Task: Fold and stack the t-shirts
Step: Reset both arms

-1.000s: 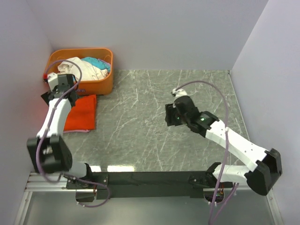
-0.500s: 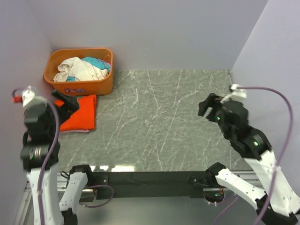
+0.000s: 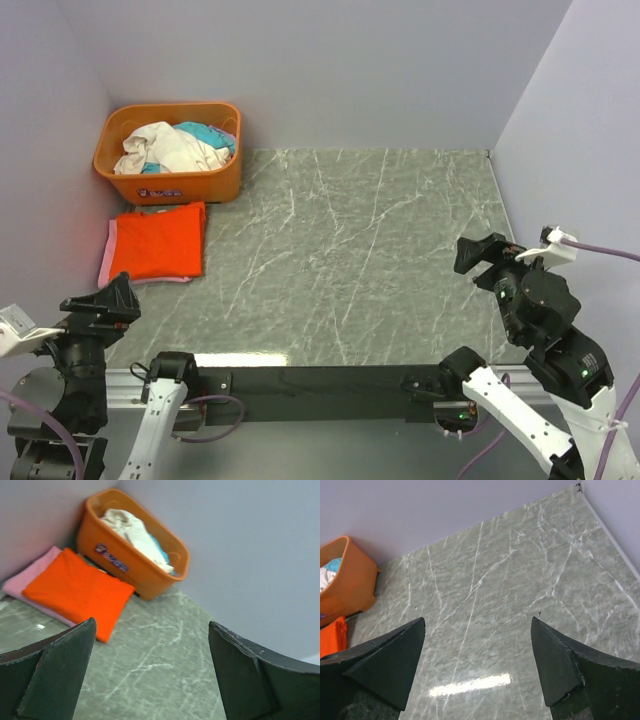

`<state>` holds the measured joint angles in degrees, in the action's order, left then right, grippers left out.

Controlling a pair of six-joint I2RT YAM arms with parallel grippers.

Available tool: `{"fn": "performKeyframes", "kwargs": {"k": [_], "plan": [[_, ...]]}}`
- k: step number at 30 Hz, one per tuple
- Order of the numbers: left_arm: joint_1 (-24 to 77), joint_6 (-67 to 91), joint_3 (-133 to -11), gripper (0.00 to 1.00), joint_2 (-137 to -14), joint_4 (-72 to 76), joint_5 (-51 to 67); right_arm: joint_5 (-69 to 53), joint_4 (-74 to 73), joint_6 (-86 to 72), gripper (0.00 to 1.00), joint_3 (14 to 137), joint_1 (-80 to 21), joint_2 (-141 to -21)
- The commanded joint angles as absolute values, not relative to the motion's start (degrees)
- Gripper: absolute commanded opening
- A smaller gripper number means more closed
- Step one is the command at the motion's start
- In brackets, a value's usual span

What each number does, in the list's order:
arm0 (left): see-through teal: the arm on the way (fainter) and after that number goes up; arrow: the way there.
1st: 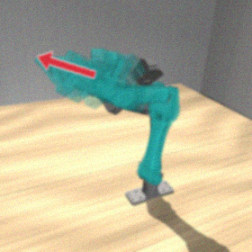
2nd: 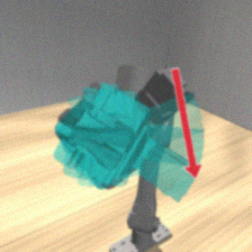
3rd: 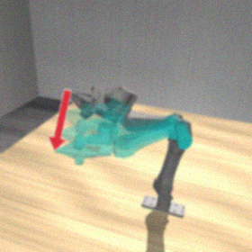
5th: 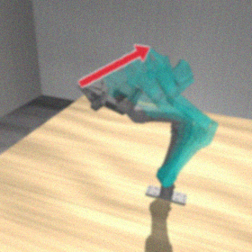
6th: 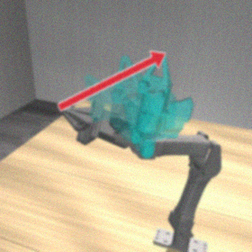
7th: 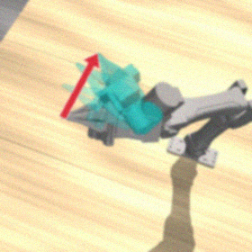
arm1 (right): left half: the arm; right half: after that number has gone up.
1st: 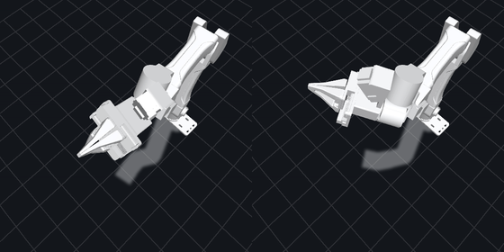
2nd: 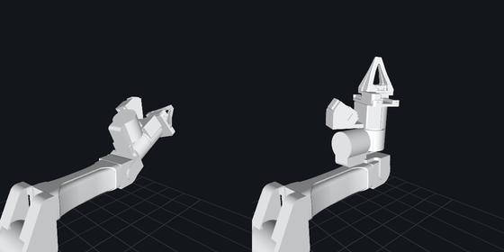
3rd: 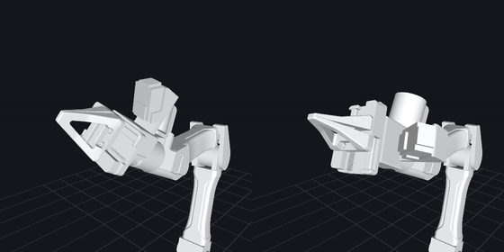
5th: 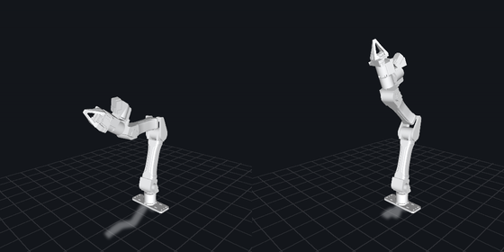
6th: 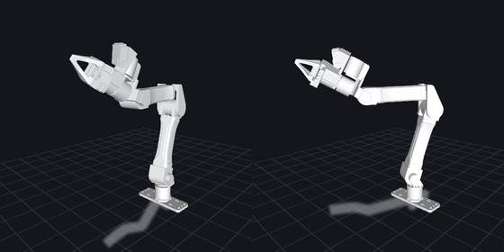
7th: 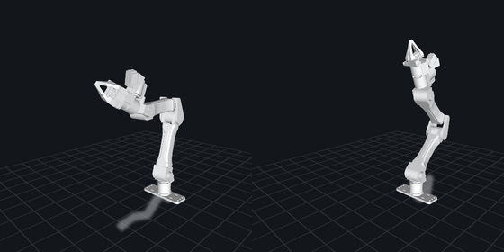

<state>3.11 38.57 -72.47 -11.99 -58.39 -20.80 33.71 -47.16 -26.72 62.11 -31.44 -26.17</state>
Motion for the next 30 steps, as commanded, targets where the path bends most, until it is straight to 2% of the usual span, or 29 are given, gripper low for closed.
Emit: {"fn": "performKeyframes", "kwargs": {"k": [1, 6, 10, 17, 30], "plan": [[4.0, 37.2, -69.9, 0.99, -9.6, -58.5, -29.3, 36.8, -42.1, -25.5, 0.92, 58.6, -31.2, -23.2], [4.1, 36.3, -63.6, 0.99, -4.7, -48.7, -35.2, 37.4, -38.1, -24.6, 0.93, 53.5, -31.1, -18.9], [4.2, 33.7, -58.6, 0.99, -1.9, -42.1, -34.8, 37.7, -36.6, -23.7, 0.93, 50.8, -31.2, -16.6], [4.3, 33.0, -53.6, 1.00, -1.3, -39.1, -36.9, 38.5, -34.3, -21.6, 0.93, 48.5, -31.2, -13.6], [4.3, 27.7, -53.4, 1.00, -2.4, -36.4, -35.0, 36.7, -31.6, -20.1, 0.94, 46.8, -31.2, -12.8]]}}
